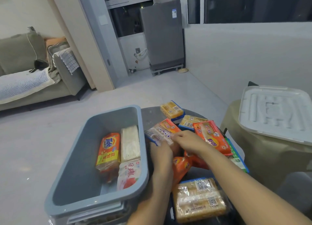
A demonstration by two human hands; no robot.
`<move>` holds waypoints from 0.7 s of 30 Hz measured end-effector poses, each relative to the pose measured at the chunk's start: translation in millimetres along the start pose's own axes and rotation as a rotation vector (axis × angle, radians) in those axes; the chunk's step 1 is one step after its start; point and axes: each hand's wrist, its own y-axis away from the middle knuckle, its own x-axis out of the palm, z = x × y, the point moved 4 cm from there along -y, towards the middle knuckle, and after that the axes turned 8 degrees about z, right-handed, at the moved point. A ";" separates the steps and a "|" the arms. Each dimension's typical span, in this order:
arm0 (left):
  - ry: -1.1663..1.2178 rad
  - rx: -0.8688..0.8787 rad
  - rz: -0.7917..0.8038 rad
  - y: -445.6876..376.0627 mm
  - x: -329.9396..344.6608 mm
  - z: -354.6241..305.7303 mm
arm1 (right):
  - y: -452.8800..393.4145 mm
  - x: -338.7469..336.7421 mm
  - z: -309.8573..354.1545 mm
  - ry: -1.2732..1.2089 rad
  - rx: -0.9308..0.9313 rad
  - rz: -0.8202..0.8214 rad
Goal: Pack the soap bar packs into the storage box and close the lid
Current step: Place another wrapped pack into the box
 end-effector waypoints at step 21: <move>0.129 0.393 0.356 110.8 -0.2 -77.6 | 107.3 -26.8 27.4 -0.721 -0.412 -0.287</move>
